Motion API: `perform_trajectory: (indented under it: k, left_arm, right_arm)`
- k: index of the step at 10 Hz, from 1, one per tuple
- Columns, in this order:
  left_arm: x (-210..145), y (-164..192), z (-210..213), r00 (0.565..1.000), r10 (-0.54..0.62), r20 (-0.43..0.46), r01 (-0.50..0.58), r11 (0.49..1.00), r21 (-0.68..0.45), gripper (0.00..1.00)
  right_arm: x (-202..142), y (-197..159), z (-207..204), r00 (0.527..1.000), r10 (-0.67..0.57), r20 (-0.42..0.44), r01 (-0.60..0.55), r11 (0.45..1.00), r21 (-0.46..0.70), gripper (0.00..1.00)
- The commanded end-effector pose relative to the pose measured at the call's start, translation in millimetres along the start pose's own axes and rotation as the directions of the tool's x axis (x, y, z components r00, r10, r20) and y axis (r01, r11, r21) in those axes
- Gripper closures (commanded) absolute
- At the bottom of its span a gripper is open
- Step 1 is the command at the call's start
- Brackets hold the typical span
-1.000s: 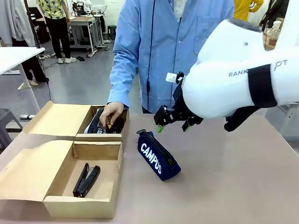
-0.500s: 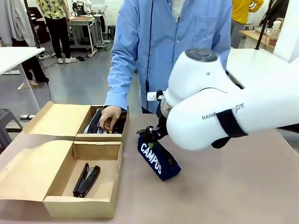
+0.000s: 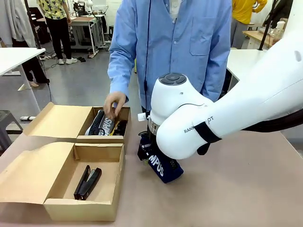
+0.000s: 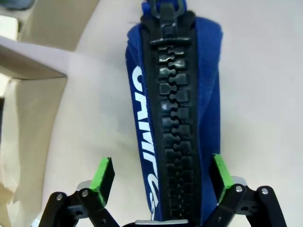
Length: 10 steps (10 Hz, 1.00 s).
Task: Place items inside the box.
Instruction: Pick up a Pencil pouch or Stapler and place it inside the Mailer Box closest to the robot.
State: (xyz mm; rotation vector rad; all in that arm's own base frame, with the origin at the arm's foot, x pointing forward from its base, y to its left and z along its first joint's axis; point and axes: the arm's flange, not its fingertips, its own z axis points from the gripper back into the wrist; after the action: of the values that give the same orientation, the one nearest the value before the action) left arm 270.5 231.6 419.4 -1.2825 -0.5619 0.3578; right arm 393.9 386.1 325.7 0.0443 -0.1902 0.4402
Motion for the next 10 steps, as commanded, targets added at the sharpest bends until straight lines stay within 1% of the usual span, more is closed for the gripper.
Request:
perform_trajectory:
  k: [1,2,3,4,6,7,8,9,10]
  left_arm:
    - [-2,-1,1,1.000,-0.020,0.005,0.020,1.000,-0.014,0.00]
    - [-2,-1,1,1.000,-0.020,0.005,0.020,1.000,-0.014,0.00]
    - [-2,-1,1,1.000,-0.020,0.005,0.020,1.000,-0.014,0.00]
    - [-2,-1,1,1.000,-0.020,0.005,0.020,1.000,-0.014,0.00]
    - [-2,-1,1,1.000,-0.020,0.005,0.020,1.000,-0.014,0.00]
    - [-2,-1,1,1.000,-0.020,0.005,0.020,1.000,-0.014,0.00]
    - [-2,-1,1,1.000,-0.020,0.005,0.020,1.000,-0.014,0.00]
    - [-2,-1,1,1.000,-0.020,0.005,0.020,1.000,-0.014,0.00]
    - [-2,-1,1,1.000,-0.020,0.005,0.020,1.000,-0.014,0.00]
  right_arm:
    - [10,11,4,1.000,-0.030,-0.003,0.030,0.999,-0.044,0.00]
    - [10,10,6,1.000,-0.024,-0.003,0.024,0.999,-0.048,0.50]
    - [9,10,7,0.999,-0.032,-0.004,0.032,0.999,-0.035,0.60]
    - [8,10,7,0.999,-0.036,-0.010,0.036,0.999,-0.037,1.00]
    - [7,8,12,0.999,-0.044,-0.006,0.044,0.998,-0.041,1.00]
    - [6,5,13,0.998,-0.061,-0.015,0.061,0.998,-0.032,0.87]
    - [4,3,14,0.998,-0.069,-0.011,0.069,0.997,-0.030,0.97]
    - [2,2,16,0.997,-0.076,-0.014,0.075,0.997,-0.033,1.00]
    - [0,0,19,0.997,-0.080,-0.013,0.079,0.996,-0.031,1.00]
